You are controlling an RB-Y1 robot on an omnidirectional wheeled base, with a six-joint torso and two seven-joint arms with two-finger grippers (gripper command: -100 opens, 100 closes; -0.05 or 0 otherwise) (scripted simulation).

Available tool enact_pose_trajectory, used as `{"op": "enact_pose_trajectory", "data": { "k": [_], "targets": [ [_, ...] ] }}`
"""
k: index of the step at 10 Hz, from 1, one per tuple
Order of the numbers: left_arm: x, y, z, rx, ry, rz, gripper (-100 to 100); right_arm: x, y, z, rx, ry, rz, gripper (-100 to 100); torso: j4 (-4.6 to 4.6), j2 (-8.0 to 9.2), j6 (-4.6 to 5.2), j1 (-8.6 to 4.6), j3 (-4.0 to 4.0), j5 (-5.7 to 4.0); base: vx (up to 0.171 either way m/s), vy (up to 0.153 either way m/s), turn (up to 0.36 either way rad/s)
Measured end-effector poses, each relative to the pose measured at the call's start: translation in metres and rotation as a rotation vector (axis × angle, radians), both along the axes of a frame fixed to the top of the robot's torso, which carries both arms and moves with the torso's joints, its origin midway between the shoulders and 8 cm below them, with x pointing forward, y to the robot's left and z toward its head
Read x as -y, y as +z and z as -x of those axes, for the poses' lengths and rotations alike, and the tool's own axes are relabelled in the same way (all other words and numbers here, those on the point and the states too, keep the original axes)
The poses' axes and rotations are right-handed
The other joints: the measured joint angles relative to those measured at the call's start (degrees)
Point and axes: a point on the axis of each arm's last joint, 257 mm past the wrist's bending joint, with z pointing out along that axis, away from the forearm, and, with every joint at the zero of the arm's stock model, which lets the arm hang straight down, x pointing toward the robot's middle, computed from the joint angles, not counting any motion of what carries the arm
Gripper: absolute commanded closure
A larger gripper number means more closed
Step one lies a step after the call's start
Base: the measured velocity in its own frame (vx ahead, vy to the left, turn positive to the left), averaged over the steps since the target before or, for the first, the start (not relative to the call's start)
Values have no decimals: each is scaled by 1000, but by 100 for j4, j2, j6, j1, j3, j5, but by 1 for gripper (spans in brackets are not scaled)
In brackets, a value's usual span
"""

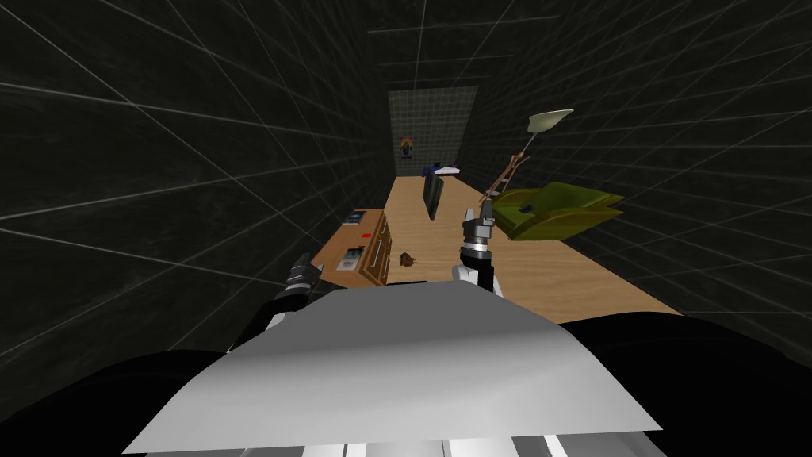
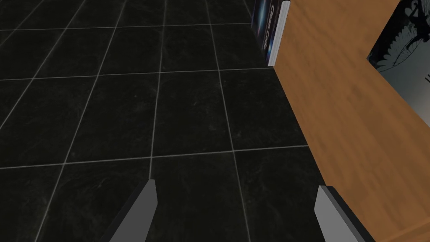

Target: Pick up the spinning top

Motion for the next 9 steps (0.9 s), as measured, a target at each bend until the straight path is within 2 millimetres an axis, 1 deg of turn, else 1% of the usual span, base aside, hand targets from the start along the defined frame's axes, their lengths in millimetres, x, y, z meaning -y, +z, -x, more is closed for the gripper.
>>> {"op": "enact_pose_trajectory", "data": {
  "k": [2,5,6,7,8,9],
  "targets": [
    [-10,-18,10,-58,25,39,-100,0,0,0,0,0,0,0,1,2,0,-8,1,-2,111,-57,30],
    [-21,-42,36,-149,68,106,-100,0,0,0,0,0,0,0,-1,-9,0,9,-4,2,131,-27,23],
    [-22,-51,44,-179,79,127,-100,0,0,0,0,0,0,0,-2,-8,0,4,-5,1,154,-46,35],
    [-26,-62,55,-211,97,153,-100,0,0,0,0,0,0,0,-2,-14,-1,1,-7,0,123,-46,20],
    [-28,-68,61,-233,108,172,-100,0,0,0,0,0,0,0,-2,-6,1,0,-4,0,46,-25,-3],
    [-27,-71,62,-246,112,181,-100,0,0,0,0,0,0,0,3,16,1,6,8,1,97,-34,21]
  ]
}}
